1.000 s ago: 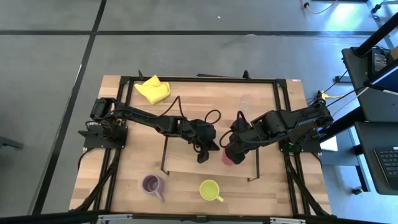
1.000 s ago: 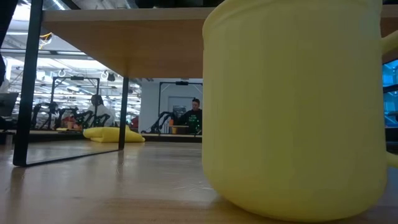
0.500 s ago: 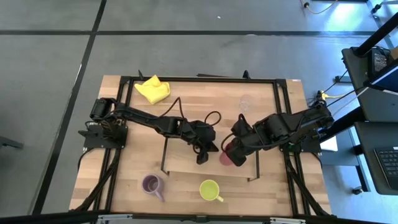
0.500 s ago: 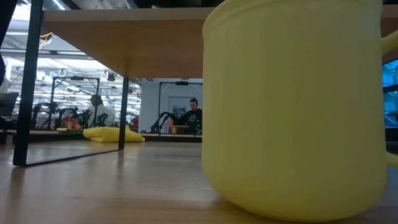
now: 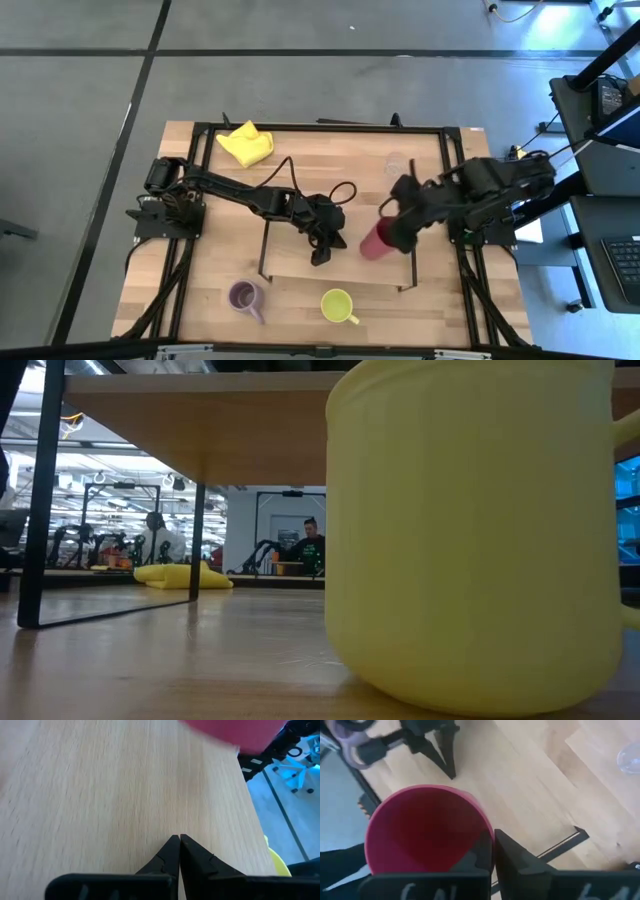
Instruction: Stack small to large cups/mugs on shelf
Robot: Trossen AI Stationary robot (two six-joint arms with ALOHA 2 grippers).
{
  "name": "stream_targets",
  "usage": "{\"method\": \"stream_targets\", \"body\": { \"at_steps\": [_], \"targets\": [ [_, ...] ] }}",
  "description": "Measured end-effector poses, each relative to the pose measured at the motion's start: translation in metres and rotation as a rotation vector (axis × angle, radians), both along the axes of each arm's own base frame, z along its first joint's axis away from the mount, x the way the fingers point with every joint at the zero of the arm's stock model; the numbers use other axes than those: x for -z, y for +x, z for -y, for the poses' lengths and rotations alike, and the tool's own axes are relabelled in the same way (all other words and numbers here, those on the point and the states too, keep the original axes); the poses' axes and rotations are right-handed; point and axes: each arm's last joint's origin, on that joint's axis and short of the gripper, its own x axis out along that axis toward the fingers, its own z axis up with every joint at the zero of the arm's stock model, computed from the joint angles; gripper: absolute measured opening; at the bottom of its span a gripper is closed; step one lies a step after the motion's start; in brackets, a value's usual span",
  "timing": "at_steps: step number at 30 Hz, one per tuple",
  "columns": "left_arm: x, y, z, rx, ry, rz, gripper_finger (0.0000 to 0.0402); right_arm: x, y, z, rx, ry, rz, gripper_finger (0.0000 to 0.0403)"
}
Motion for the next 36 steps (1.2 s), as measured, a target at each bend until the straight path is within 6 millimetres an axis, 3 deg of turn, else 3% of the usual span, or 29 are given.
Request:
{"method": "stream_targets", "body": {
  "at_steps": [9,26,36],
  "targets": [
    [0.0,0.0,0.001,0.005,0.0,0.0,0.0005,0.029,-0.031,0.011,0.017,0.054,-0.133,0.0007],
    [0.0,0.001,-0.011,-0.007,0.014,0.007,0.0005,0.031,-0.027,0.014,-0.094,-0.128,-0.093,0.0011],
    [0.0,0.002,-0.017,-0.025,0.017,0.007,0.0005,0.04,-0.028,0.011,-0.161,-0.065,-0.156,0.0011]
  ]
}}
